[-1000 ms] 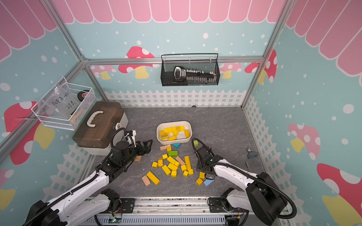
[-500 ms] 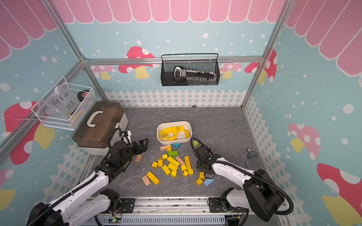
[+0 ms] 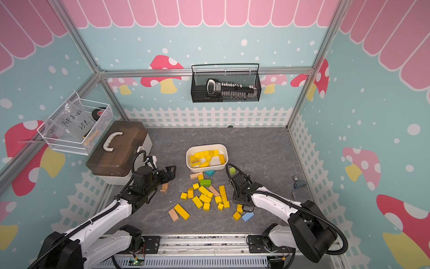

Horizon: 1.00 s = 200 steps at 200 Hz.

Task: Pick out the yellow building blocks
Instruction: Pick up the building block from the center of the board.

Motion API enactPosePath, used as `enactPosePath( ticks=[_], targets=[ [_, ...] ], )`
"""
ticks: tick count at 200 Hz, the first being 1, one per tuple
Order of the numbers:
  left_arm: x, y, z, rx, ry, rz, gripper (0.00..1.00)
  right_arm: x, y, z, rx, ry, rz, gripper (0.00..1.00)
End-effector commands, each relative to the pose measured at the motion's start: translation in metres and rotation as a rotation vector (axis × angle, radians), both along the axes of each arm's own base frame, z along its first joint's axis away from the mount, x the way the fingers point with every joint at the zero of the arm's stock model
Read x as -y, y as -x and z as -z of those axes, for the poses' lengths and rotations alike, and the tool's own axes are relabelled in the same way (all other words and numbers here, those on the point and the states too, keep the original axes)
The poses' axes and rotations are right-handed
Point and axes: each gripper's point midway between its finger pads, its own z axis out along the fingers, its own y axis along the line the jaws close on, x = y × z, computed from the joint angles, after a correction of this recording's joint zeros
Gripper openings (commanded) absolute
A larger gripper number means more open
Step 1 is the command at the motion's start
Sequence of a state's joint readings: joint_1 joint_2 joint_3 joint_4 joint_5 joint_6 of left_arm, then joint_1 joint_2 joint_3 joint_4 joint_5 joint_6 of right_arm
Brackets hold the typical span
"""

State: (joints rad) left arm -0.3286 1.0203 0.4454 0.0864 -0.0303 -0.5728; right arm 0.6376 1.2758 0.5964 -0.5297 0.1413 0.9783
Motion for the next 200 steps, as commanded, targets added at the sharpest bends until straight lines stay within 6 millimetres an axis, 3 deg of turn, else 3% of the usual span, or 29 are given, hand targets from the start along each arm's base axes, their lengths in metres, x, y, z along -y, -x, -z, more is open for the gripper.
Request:
enactPosePath(
  ticks=[1,97,135,200],
  targets=[
    [0.0,-0.005,-0.01,0.012,0.032,-0.011,1.0,0.0,-0.001,-0.002,0.0,0.015,0.006,0.4],
    [-0.001,-0.006,-0.008,0.003,0.041,-0.011,1.0,-0.002,-0.003,0.004,-0.017,0.022,-0.002,0.39],
    [-0.002,-0.005,-0.009,0.006,0.045,-0.012,1.0,-0.002,-0.002,0.004,-0.015,0.022,-0.002,0.34],
    [-0.001,-0.006,-0.009,0.004,0.048,-0.01,1.0,-0.001,-0.003,-0.006,0.035,-0.011,0.007,0.29]
  ],
)
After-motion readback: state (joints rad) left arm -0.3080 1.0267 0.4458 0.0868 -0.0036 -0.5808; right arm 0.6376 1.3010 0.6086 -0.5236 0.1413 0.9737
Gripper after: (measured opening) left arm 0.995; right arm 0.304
